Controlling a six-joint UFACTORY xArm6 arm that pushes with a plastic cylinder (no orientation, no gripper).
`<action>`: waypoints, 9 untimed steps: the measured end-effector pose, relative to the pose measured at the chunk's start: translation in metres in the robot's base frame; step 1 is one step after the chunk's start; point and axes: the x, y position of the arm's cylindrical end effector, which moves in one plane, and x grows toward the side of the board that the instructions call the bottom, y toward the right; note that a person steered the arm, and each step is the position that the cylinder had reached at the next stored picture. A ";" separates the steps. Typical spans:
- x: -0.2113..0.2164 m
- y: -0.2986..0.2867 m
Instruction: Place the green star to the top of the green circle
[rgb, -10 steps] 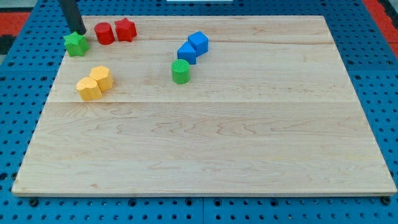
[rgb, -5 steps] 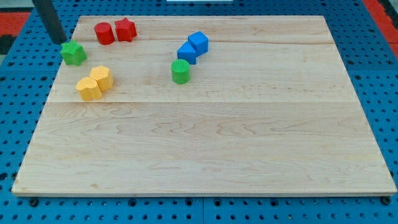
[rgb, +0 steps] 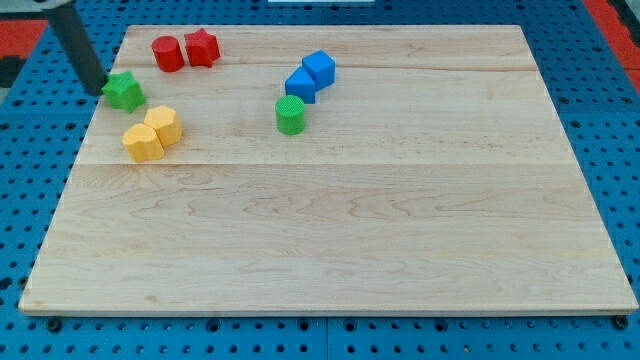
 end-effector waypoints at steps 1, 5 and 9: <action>0.001 0.031; 0.001 0.130; 0.018 0.200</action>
